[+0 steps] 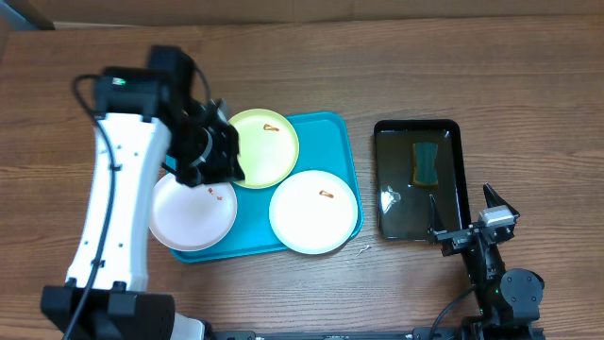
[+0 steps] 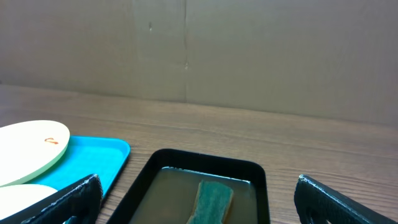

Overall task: Clean dirty plates on tray and stack at the side
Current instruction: 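Move the left gripper over the right white plate's edge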

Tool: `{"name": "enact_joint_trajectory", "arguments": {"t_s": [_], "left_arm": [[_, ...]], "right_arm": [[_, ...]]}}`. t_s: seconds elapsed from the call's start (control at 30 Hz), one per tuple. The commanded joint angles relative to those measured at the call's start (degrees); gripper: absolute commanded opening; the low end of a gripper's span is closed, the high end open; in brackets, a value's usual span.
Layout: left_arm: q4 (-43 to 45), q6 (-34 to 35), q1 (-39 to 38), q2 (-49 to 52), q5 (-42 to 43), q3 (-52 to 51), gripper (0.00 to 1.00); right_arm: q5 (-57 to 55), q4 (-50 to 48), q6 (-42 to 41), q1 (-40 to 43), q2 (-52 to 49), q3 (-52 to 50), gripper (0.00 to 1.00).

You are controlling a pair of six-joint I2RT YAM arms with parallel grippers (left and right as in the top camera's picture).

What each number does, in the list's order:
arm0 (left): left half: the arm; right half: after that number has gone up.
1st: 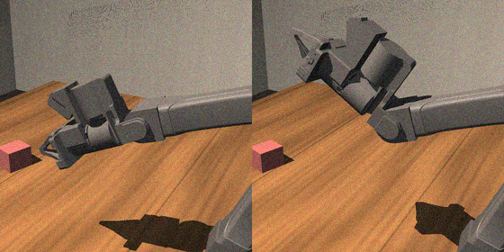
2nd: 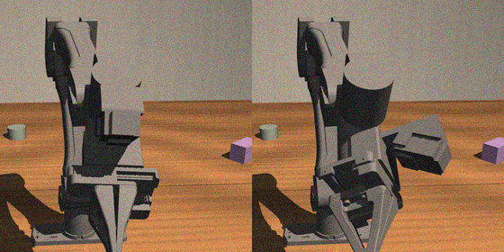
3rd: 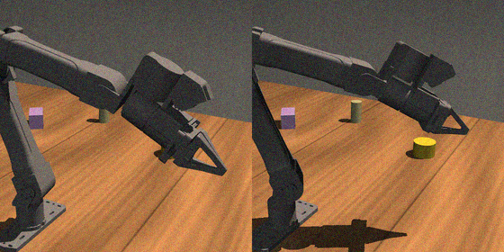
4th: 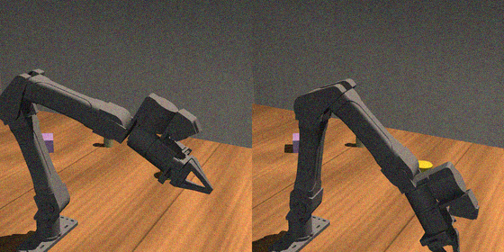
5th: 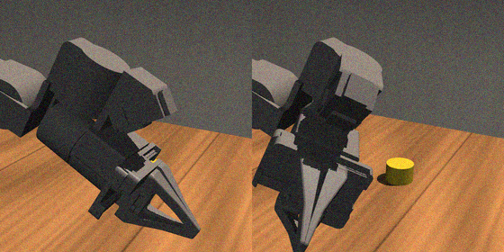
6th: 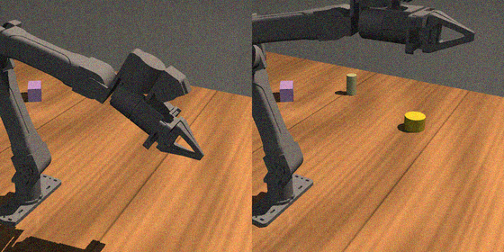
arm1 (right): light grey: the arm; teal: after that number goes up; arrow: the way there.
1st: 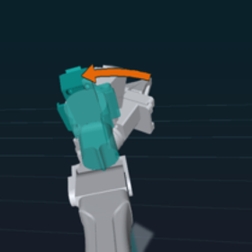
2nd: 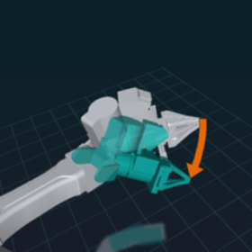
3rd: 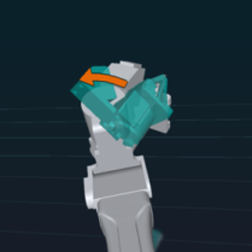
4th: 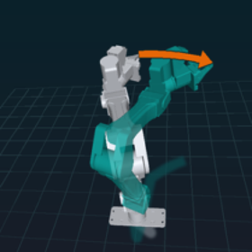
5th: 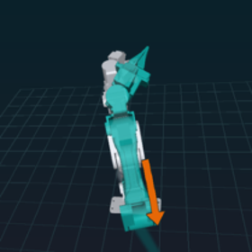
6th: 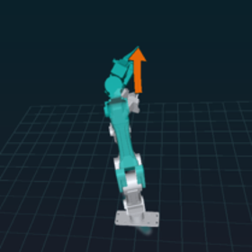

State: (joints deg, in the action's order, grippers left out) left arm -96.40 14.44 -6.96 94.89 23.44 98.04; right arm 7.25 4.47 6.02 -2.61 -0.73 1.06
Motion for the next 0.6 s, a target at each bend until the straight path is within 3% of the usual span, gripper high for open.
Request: {"name": "enact_joint_trajectory", "arguments": {"t_s": [0.0,0.1,0.13,0.2,0.23,0.37,0.57], "left_arm": [[0.63,0.57,-4.52,0.04,-5.01,-7.32,0.08],[3.26,1.97,-7.48,0.04,-5.03,-13.16,0.12],[5.01,2.4,-8.55,0.04,-5.03,-15.32,0.2],[8.57,3.32,-9.94,0.07,-5.01,-18.56,0.47],[10.36,4.66,-10.47,0.09,-4.98,-20.31,0.55],[16.98,13.14,-12.44,0.26,-4.35,-26.62,0.45],[25.73,19.58,-17.07,0.26,-4.48,-33.46,0.45]], "right_arm": [[-0.07,-0.26,0.24,0.22,0.57,-0.59,1.0],[-0.07,-0.26,0.24,0.22,0.57,-0.59,1.0],[-0.07,-0.26,0.24,0.22,0.57,-0.59,1.0],[-0.07,-0.26,0.24,0.22,0.57,-0.59,1.0],[-0.07,-0.26,0.24,0.22,0.57,-0.59,1.0],[-0.07,-0.26,0.24,0.22,0.57,-0.59,1.0],[-0.07,-0.26,0.24,0.22,0.57,-0.59,1.0]]}}
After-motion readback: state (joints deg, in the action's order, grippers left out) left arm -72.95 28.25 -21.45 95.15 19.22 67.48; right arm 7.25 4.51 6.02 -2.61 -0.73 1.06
